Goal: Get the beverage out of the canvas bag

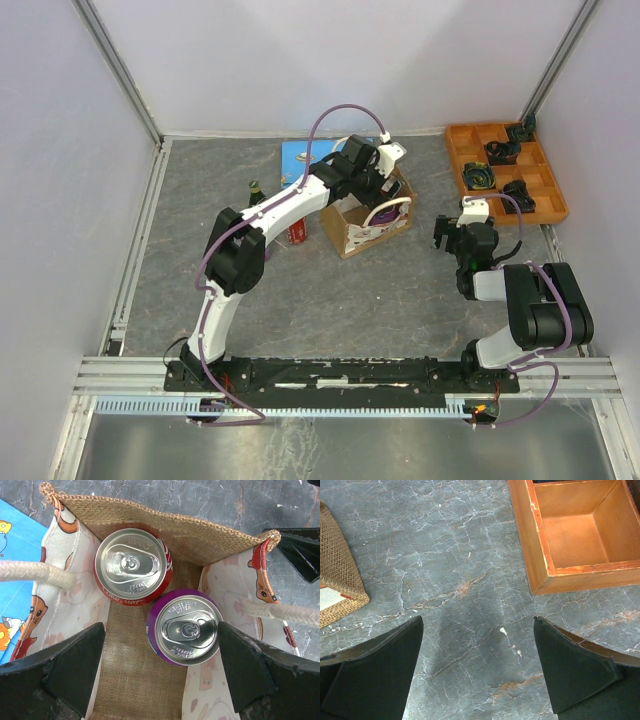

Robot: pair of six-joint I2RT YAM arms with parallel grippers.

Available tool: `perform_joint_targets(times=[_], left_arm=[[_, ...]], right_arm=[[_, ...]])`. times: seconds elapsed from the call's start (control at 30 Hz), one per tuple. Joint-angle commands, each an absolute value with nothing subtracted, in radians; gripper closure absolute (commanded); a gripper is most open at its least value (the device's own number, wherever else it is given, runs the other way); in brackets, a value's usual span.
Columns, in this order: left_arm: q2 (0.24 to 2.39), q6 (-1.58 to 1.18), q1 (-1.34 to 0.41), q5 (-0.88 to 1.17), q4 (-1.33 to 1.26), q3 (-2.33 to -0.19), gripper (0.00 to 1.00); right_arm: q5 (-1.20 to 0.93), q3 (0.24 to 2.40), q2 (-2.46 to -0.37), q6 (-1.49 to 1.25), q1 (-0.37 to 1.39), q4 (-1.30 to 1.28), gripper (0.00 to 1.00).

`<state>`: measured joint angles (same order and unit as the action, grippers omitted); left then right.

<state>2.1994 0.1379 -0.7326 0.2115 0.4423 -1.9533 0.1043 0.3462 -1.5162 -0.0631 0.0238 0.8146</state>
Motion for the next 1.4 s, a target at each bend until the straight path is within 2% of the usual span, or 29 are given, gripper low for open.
perform_joint_targets(times=[0.0, 0.43, 1.37], left_arm=[[2.189, 0.173, -0.739, 0.203, 0.452, -2.001, 0.01], [2.144, 0.169, -0.738, 0.202, 0.507, -2.086, 0.01], [2.199, 0.123, -0.748, 0.248, 0.441, -1.918, 0.01]], right_arm=[[0.097, 0.370, -1.512, -0.057, 0.021, 0.856, 0.01], [0.097, 0.369, -1.512, -0.058, 0.021, 0.856, 0.01], [0.097, 0.369, -1.512, -0.059, 0.021, 0.856, 0.01]])
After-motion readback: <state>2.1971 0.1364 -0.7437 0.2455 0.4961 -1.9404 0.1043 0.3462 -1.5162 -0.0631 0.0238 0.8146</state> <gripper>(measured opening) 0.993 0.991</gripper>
